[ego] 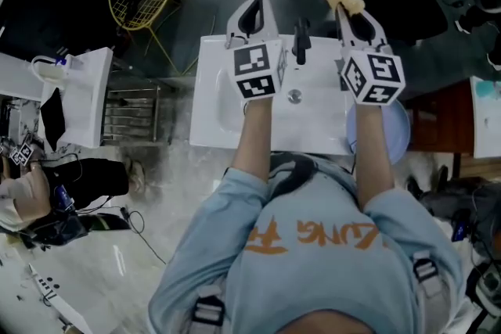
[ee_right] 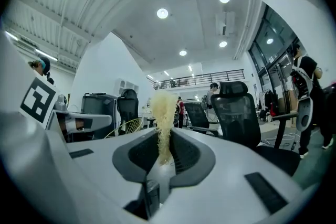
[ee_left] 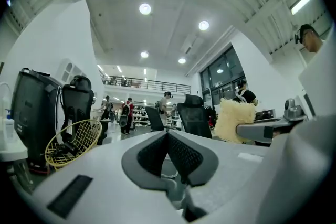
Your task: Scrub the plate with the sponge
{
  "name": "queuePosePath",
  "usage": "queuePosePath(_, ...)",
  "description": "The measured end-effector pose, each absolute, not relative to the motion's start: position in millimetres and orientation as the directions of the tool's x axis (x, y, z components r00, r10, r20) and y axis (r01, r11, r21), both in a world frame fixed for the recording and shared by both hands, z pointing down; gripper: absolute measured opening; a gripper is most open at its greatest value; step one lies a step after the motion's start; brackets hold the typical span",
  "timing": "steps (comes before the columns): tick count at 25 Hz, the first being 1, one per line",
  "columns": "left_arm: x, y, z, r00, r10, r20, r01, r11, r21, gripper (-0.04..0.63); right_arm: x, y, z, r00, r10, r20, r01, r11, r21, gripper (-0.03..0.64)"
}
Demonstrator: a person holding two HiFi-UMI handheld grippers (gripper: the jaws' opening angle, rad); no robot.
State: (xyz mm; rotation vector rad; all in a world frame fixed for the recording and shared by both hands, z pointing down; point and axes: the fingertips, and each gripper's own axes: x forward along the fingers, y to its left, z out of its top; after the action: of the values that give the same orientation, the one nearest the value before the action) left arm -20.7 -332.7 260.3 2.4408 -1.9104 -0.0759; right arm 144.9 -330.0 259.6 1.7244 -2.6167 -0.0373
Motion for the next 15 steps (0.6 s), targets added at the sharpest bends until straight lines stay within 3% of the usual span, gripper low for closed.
queuePosePath(15, -41, -331, 251, 0.265, -0.959, -0.1, -0.959, -0.273, 0.076, 0.003, 129, -338, 260, -0.357, -0.934, 0.016, -0.933, 0.357, 0.053, 0.048)
